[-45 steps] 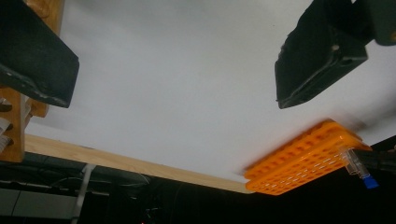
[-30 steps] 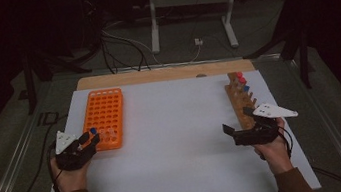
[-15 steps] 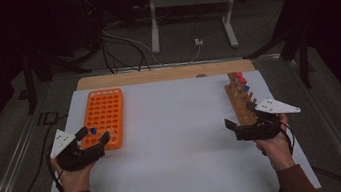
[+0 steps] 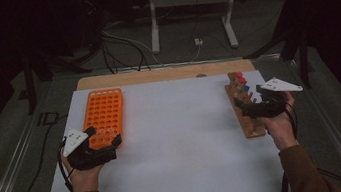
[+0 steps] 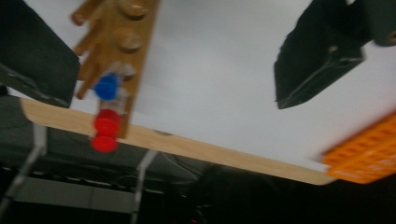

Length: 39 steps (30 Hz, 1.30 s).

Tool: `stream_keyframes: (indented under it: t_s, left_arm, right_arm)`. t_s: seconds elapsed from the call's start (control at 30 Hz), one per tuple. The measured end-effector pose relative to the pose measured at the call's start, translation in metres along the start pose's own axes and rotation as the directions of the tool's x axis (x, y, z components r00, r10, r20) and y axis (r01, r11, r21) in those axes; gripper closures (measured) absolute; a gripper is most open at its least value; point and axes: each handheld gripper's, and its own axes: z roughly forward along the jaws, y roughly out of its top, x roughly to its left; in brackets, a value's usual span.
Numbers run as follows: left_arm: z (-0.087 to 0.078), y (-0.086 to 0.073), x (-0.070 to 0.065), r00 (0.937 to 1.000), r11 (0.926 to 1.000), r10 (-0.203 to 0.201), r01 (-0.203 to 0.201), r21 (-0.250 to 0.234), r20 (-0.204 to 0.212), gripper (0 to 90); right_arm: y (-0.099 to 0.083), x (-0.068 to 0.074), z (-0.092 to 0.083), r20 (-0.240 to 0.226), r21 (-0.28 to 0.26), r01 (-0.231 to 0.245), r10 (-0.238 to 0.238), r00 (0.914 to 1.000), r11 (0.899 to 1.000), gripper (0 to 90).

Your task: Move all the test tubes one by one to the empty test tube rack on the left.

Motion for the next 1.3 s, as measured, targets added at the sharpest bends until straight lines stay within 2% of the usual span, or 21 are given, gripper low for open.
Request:
stream_keyframes:
  t_s: [0.07, 0.13, 0.23, 0.37, 0.43, 0.5, 0.53, 0.77, 1.0, 1.13, 1.3]
  left_arm:
    - [0.001, 0.0, -0.001, 0.9999, 1.0, 0.002, -0.002, 0.002, 0.01, 0.4]
    - [0.002, 0.0, -0.002, 0.9999, 1.0, 0.002, -0.002, 0.004, 0.012, 0.4]
    - [0.002, 0.0, -0.002, 0.9999, 1.0, -0.002, 0.002, 0.004, 0.014, 0.4]
    - [0.002, -0.001, -0.001, 0.9999, 0.9999, -0.008, 0.008, 0.006, 0.012, 0.5]
    - [0.003, -0.002, 0.0, 0.9997, 0.9998, -0.018, 0.018, 0.007, 0.015, 0.5]
    - [0.003, -0.002, 0.0, 0.9996, 0.9997, -0.022, 0.022, 0.007, 0.015, 0.5]
    - [0.004, -0.002, 0.0, 0.9996, 0.9997, -0.022, 0.022, 0.008, 0.016, 0.5]
    - [0.005, -0.003, -0.002, 0.9996, 0.9998, -0.018, 0.018, 0.012, 0.019, 0.5]
    - [0.006, -0.004, 0.0, 0.9994, 0.9995, -0.028, 0.028, 0.016, 0.017, 0.5]
    - [0.005, -0.004, 0.0, 0.9994, 0.9994, -0.03, 0.03, 0.015, 0.016, 0.5]
    - [0.005, -0.005, 0.001, 0.9992, 0.9992, -0.036, 0.036, 0.016, 0.015, 0.5]
  right_arm:
    - [-0.001, -0.007, 0.007, 0.009, 0.023, -0.016, 0.016, 0.9998, 1.0, 6.0]
    - [-0.001, -0.012, 0.014, 0.032, 0.045, -0.014, 0.013, 0.9994, 0.999, 8.7]
    - [-0.002, -0.021, 0.024, 0.073, 0.084, -0.031, 0.025, 0.9971, 0.996, 22.1]
    - [-0.007, -0.028, 0.036, 0.087, 0.123, -0.026, 0.015, 0.9961, 0.992, 48.6]
    - [-0.01, -0.031, 0.042, 0.096, 0.143, -0.035, 0.022, 0.9951, 0.989, 57.1]
    - [-0.012, -0.034, 0.046, 0.101, 0.149, -0.054, 0.039, 0.9941, 0.987, 61.0]
    - [-0.012, -0.035, 0.047, 0.093, 0.146, -0.058, 0.044, 0.9946, 0.988, 61.9]
    - [-0.013, -0.037, 0.057, 0.114, 0.171, -0.041, 0.022, 0.9933, 0.984, 67.1]
    - [-0.012, -0.038, 0.061, 0.128, 0.183, -0.017, -0.007, 0.9917, 0.983, 73.9]
    - [-0.012, -0.036, 0.057, 0.13, 0.156, -0.024, 0.004, 0.9916, 0.987, 76.0]
    - [-0.005, -0.03, 0.045, 0.129, 0.107, 0.015, -0.029, 0.9912, 0.994, 76.2]
